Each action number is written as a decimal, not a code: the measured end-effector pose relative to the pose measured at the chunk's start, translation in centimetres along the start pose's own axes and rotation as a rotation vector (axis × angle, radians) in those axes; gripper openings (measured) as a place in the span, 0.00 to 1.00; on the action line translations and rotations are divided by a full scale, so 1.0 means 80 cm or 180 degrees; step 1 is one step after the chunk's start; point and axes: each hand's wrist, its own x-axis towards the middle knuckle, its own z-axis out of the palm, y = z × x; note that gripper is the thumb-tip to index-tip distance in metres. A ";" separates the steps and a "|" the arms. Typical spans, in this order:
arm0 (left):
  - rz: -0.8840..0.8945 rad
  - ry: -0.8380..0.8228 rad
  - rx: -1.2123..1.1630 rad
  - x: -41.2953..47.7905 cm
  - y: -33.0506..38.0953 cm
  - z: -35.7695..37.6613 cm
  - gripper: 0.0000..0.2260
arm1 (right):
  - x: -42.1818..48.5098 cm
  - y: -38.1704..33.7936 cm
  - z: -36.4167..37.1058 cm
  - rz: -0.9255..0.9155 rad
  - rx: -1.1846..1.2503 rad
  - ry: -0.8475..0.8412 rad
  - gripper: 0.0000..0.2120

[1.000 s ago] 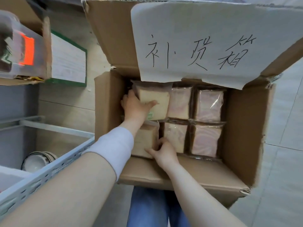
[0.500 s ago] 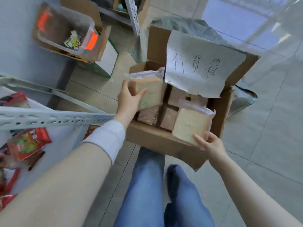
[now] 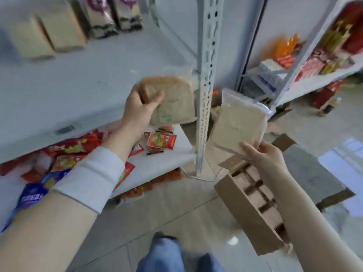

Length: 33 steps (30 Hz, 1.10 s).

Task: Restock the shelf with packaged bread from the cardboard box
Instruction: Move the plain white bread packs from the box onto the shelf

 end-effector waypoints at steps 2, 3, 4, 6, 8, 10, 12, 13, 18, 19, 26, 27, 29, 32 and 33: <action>0.0165 0.0278 0.0064 0.012 0.024 -0.073 0.10 | 0.005 -0.056 0.059 -0.0376 -0.0149 -0.0203 0.06; 0.0209 0.0410 0.0077 0.018 0.032 -0.109 0.10 | 0.008 -0.081 0.091 -0.0540 -0.0196 -0.0297 0.05; 0.0230 0.0534 0.0076 0.025 0.035 -0.145 0.10 | 0.012 -0.103 0.126 -0.0694 -0.0254 -0.0388 0.04; 0.0233 0.0766 0.0043 0.041 0.031 -0.214 0.09 | 0.023 -0.139 0.199 -0.0943 -0.0395 -0.0545 0.06; 0.0182 0.0980 -0.0050 0.061 0.020 -0.279 0.09 | 0.038 -0.164 0.275 -0.1087 -0.0551 -0.0650 0.11; 0.0063 0.1123 -0.0142 0.085 0.001 -0.333 0.09 | 0.053 -0.180 0.349 -0.1133 -0.0694 -0.0768 0.18; -0.0087 0.1182 -0.0262 0.111 -0.020 -0.372 0.09 | 0.070 -0.186 0.414 -0.1105 -0.0714 -0.0903 0.20; -0.0158 0.1172 -0.0328 0.127 -0.029 -0.385 0.09 | 0.081 -0.187 0.443 -0.1064 -0.0718 -0.0950 0.19; -0.0386 0.1096 -0.0753 0.220 -0.063 -0.405 0.09 | 0.152 -0.202 0.547 -0.0942 -0.0652 -0.0948 0.15; -0.0380 0.1079 -0.0786 0.241 -0.069 -0.406 0.09 | 0.171 -0.208 0.562 -0.0971 -0.0656 -0.0915 0.15; -0.0375 0.1412 -0.0634 0.357 -0.113 -0.413 0.11 | 0.279 -0.224 0.637 -0.1413 -0.0991 -0.0472 0.18; -0.0360 0.1488 -0.0498 0.363 -0.118 -0.413 0.11 | 0.285 -0.223 0.641 -0.1508 -0.1157 -0.0371 0.19; -0.0304 0.1637 -0.0101 0.370 -0.123 -0.412 0.12 | 0.289 -0.220 0.646 -0.1648 -0.1373 -0.0215 0.20; -0.0220 0.1817 0.0373 0.374 -0.122 -0.406 0.18 | 0.279 -0.214 0.651 -0.1689 -0.1091 -0.0049 0.20; -0.0221 0.1875 0.0487 0.374 -0.120 -0.403 0.22 | 0.274 -0.215 0.653 -0.1690 -0.1007 0.0029 0.20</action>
